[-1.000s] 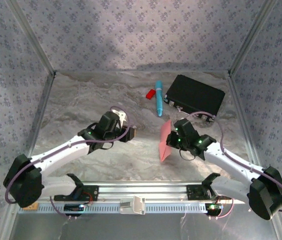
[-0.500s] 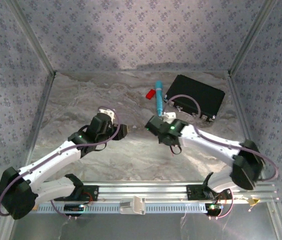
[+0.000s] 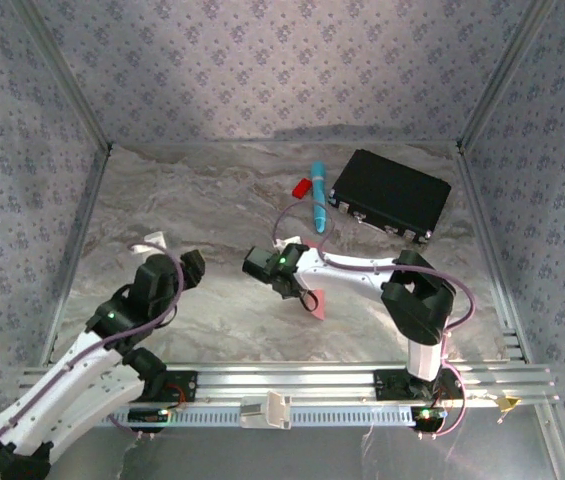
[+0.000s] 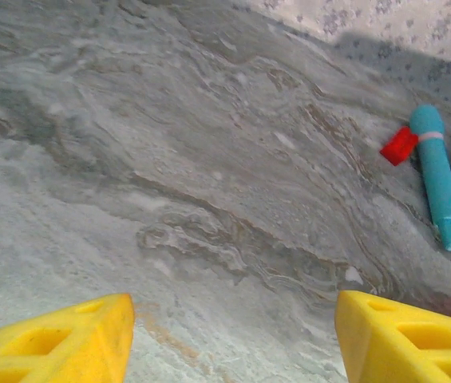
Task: Fold a paper plane with a square sheet of paper (pick it up from the middle)
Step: Turn over the paper at the center of the table.
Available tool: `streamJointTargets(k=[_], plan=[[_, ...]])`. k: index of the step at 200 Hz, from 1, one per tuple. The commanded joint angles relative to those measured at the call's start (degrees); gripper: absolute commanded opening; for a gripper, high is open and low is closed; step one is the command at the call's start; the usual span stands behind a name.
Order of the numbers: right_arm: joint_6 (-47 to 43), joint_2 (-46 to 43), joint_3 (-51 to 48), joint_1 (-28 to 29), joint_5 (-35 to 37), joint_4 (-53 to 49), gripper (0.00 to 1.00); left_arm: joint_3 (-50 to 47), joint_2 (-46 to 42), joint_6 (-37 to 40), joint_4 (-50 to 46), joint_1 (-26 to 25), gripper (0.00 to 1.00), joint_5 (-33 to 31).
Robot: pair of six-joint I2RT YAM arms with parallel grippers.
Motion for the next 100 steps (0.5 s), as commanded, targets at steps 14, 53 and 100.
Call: streamJointTargets(k=[14,53,100], plan=[[-2.51,-4.99,-5.32,-2.51,-14.10,15.61,0.19,-0.39,0.55,-1.34,-2.48,0.31,0.66,-2.26],[-2.32,-15.07,-17.73,-6.29,-24.22,30.32,0.43,1.05,6.23,1.68,1.63,0.44,0.64,4.78],[3.08,-27.55,-36.46,-18.29,-36.69,44.16,0.29,3.84,20.79,4.39,9.93,0.66,0.53,22.84]])
